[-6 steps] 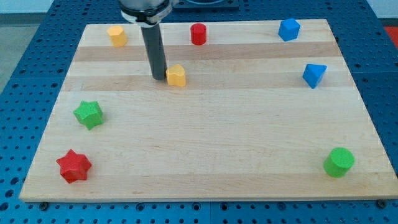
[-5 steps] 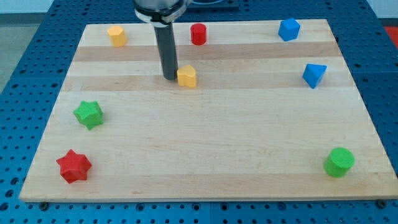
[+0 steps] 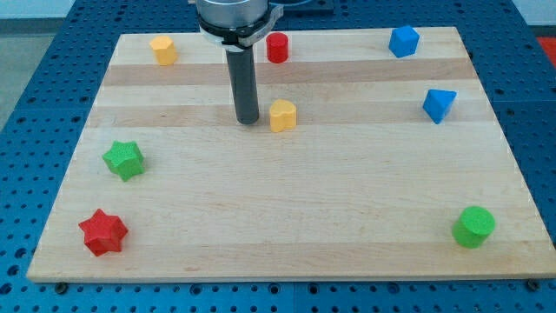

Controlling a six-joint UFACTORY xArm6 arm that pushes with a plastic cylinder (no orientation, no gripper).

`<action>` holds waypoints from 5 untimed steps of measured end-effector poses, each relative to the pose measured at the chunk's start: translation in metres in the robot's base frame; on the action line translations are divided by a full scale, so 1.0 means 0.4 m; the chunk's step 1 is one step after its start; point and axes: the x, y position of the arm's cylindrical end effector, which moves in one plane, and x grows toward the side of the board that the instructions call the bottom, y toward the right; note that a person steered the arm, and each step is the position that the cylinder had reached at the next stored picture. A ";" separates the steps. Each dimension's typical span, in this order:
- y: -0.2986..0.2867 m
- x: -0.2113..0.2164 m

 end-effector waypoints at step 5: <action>0.090 0.020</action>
